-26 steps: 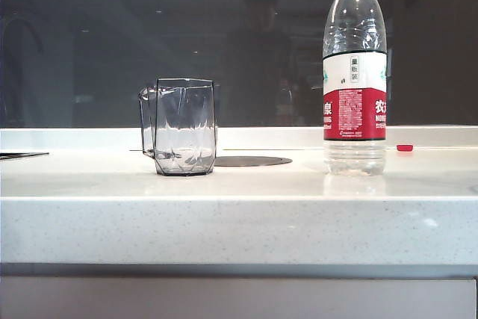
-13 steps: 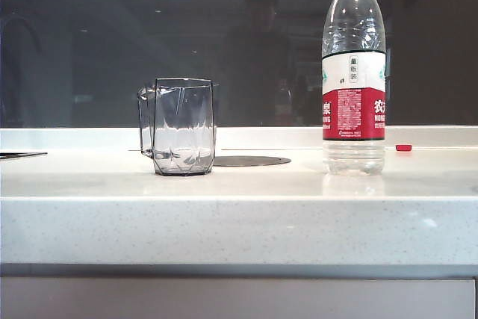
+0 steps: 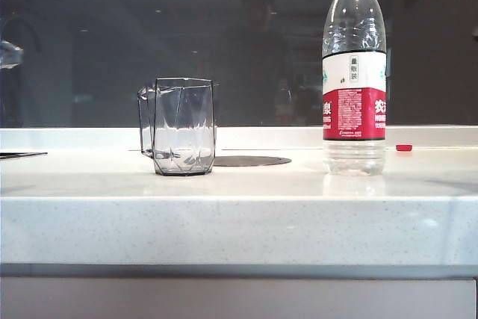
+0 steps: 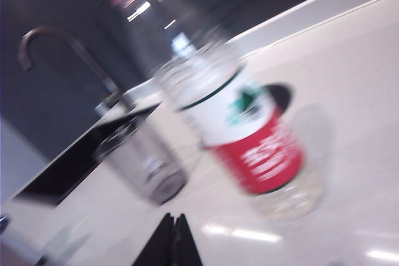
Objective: Pick up the mineral water bottle on the table and pour water into the mug until it's half full.
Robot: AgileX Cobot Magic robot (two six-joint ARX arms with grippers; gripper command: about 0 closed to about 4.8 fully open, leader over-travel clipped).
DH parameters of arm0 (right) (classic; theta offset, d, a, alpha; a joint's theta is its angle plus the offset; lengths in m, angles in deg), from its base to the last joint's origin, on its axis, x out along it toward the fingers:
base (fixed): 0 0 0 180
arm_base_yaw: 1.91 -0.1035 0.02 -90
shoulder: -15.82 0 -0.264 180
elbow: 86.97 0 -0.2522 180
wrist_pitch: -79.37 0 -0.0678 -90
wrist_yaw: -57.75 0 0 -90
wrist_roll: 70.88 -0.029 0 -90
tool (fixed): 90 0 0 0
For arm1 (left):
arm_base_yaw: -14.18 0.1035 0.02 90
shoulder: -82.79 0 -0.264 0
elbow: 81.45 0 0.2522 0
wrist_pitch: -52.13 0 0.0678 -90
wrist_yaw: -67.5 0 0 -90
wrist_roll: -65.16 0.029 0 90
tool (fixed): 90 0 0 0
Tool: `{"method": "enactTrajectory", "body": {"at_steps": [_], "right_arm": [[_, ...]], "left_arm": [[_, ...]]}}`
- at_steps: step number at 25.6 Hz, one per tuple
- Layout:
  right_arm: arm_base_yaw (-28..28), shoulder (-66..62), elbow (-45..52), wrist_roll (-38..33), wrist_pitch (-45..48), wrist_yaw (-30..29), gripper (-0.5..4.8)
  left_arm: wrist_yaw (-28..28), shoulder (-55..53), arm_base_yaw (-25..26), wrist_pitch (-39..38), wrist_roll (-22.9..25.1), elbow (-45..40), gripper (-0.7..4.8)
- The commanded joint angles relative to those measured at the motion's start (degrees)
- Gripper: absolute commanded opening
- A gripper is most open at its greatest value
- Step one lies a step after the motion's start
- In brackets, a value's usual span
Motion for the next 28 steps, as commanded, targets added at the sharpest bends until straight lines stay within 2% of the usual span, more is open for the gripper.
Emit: {"method": "enactTrajectory", "body": {"at_steps": [1,3,5,6,8,9,12,13,19,21,24,28], "right_arm": [[-10.1,-3.2,-2.9,8.9,-0.2,9.0,-0.05],[-14.5,-5.9,-3.9,15.2,-0.8,15.5,-0.03],[-19.0,-10.2,-4.5,19.3,0.6,22.0,0.70],[-20.7,-12.3,-4.6,20.6,2.4,24.0,1.38],[-23.9,-17.7,-4.6,24.5,8.1,27.7,3.29],[-26.0,-23.0,-4.6,28.0,13.1,32.0,4.75],[-27.6,-32.4,-4.6,28.9,22.4,41.9,4.79],[-27.5,-35.1,-4.6,28.9,25.3,43.1,4.79],[-26.1,-50.3,-4.9,28.9,41.0,42.9,4.79],[-25.7,-60.5,-4.9,28.9,52.0,42.1,4.79],[-25.8,-71.3,-6.0,28.9,63.1,42.1,4.79],[-25.7,-81.3,-9.2,28.7,71.8,43.1,4.79]], "left_arm": [[0.0,0.0,-2.6,0.4,0.1,0.1,-0.04],[0.0,0.0,-3.0,0.3,0.1,0.1,-0.04],[0.0,0.0,-3.0,0.4,0.1,0.1,-0.04],[0.0,0.0,-3.0,0.3,0.1,0.1,-0.04],[0.0,0.0,-3.0,0.3,0.1,0.1,-0.04],[0.0,0.0,-3.0,0.4,0.1,0.1,-0.04],[0.0,0.0,-3.1,0.4,0.1,0.1,-0.04],[0.0,0.0,-3.1,0.3,0.1,0.1,-0.04],[0.1,0.0,-3.1,0.3,0.1,0.1,-0.04],[0.1,0.0,-3.1,0.3,0.1,0.1,-0.04],[0.1,0.0,-3.1,0.3,0.1,0.1,-0.04],[0.1,0.0,-3.1,0.3,0.1,0.1,-0.04]]}}
